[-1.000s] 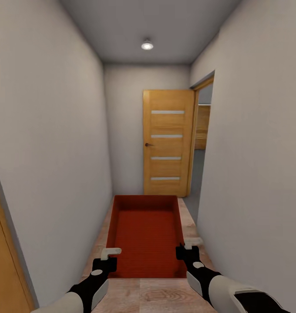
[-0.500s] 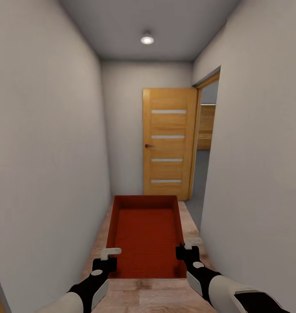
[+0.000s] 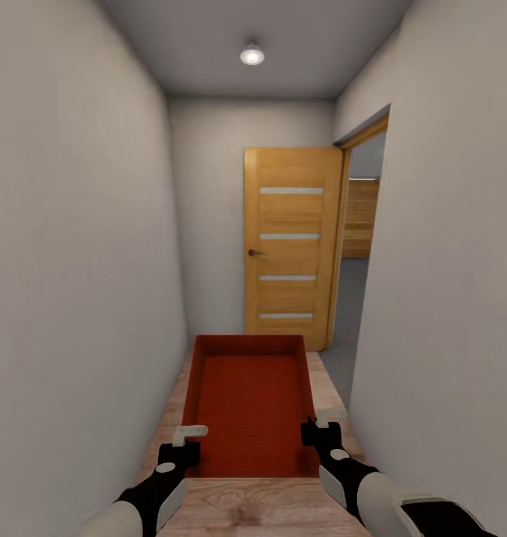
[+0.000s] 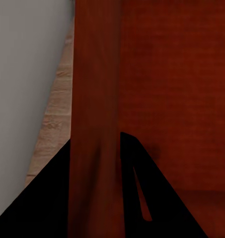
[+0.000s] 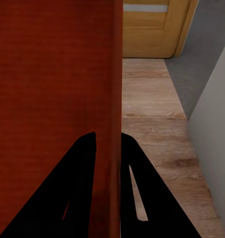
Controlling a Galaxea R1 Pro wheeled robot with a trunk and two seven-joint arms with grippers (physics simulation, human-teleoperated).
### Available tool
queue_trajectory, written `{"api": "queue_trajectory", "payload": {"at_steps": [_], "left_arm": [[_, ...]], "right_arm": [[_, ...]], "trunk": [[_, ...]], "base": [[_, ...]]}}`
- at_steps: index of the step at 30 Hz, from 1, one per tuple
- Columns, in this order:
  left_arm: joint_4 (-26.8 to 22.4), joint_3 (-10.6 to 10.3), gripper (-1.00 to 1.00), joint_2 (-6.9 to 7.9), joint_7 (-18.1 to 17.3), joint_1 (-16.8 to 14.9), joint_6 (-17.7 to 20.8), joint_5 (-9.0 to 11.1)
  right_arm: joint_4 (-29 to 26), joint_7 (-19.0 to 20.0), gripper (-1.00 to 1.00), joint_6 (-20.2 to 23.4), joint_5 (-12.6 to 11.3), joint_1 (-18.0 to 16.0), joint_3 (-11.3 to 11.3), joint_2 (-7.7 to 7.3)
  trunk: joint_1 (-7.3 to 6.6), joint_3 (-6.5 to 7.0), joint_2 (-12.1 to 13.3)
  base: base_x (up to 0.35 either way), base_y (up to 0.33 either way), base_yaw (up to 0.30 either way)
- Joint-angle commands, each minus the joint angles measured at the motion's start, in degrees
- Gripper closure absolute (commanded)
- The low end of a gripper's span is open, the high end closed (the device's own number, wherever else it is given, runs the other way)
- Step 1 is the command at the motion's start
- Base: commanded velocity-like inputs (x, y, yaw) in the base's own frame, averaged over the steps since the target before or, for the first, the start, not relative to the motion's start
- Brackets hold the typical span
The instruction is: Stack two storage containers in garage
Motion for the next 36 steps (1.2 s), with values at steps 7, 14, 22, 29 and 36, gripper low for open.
{"api": "queue_trajectory", "payload": {"at_steps": [7, 14, 22, 29, 36], "left_arm": [[-0.1, 3.4, 1.00, 0.84, 0.9, -0.1, -0.3, 0.0], [-0.1, 3.4, 1.00, 0.84, 0.9, -0.1, -0.3, 0.0], [-0.1, 3.4, 1.00, 0.84, 0.9, -0.1, -0.3, 0.0], [-0.1, 3.4, 1.00, 0.84, 0.9, -0.1, -0.3, 0.0], [-0.1, 3.4, 1.00, 0.84, 0.9, -0.1, -0.3, 0.0]], "right_arm": [[0.2, -0.5, 1.00, -0.3, -0.7, 0.0, -1.8, -0.40], [0.2, -0.5, 1.00, -0.3, -0.8, 0.0, -1.8, -0.40], [0.2, -0.5, 1.00, -0.3, -0.8, 0.0, -1.8, -0.42], [0.2, -0.5, 1.00, -0.3, -0.8, 0.0, -1.9, -0.40], [0.2, -0.5, 1.00, -0.3, -0.8, 0.0, -1.8, -0.40]], "trunk": [[0.04, -0.09, -0.1], [0.04, -0.09, -0.1], [0.04, -0.09, -0.1], [0.04, -0.09, -0.1], [0.04, -0.09, -0.1]], "base": [[0.321, 0.000, 0.000], [0.321, 0.000, 0.000], [0.321, 0.000, 0.000], [0.321, 0.000, 0.000], [0.321, 0.000, 0.000]]}}
